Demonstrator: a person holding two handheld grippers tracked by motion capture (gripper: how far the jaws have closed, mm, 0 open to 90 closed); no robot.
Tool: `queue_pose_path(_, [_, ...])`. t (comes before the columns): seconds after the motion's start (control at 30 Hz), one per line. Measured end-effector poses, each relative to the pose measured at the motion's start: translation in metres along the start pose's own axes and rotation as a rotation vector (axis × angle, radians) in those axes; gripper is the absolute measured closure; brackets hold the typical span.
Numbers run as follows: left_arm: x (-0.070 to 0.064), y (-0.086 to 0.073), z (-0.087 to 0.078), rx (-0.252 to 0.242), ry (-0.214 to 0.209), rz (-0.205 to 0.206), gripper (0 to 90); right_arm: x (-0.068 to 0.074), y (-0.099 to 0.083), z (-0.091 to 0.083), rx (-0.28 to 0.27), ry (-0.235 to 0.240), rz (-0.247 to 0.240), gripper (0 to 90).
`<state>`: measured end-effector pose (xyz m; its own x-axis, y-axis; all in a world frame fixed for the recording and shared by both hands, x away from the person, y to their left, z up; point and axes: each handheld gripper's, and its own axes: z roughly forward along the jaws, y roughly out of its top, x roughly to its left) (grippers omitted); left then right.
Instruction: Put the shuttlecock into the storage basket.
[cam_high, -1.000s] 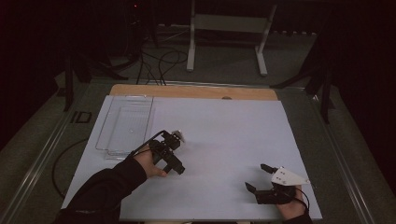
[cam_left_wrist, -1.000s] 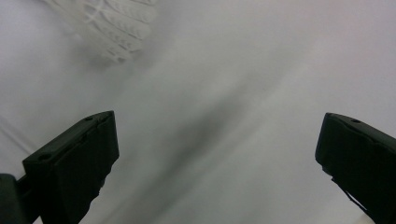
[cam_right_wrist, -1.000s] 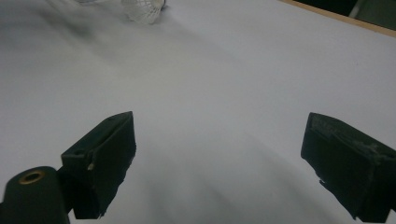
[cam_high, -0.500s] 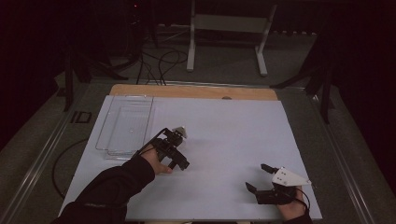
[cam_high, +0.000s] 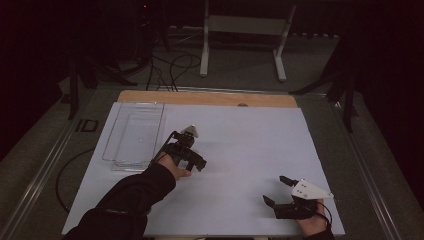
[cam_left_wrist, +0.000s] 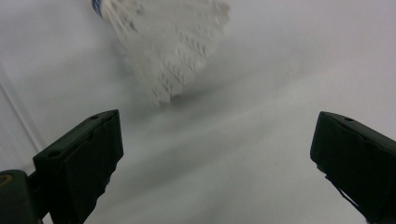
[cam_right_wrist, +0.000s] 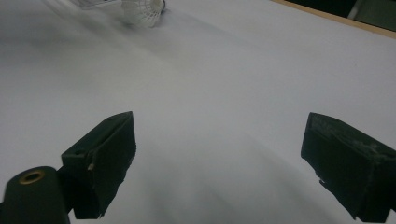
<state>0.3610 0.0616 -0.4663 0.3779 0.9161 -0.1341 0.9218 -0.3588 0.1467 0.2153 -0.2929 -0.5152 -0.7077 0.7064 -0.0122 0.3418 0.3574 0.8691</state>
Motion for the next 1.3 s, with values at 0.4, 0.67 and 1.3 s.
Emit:
queue_pose_path(0.4, [-0.002, 0.000, 0.015, -0.039, 0.027, -0.109, 17.5, 0.000, 0.000, 0.000, 0.004, -0.006, 0.000, 10.1])
queue_pose_path(0.67, [0.008, -0.004, 0.022, -0.106, 0.041, -0.175, 34.6, -0.001, -0.001, -0.001, 0.004, -0.007, 0.007, 10.2])
queue_pose_path(1.3, [0.018, -0.001, 0.039, -0.143, 0.019, -0.225, 60.3, -0.001, 0.000, -0.001, 0.010, -0.017, -0.002, 12.7])
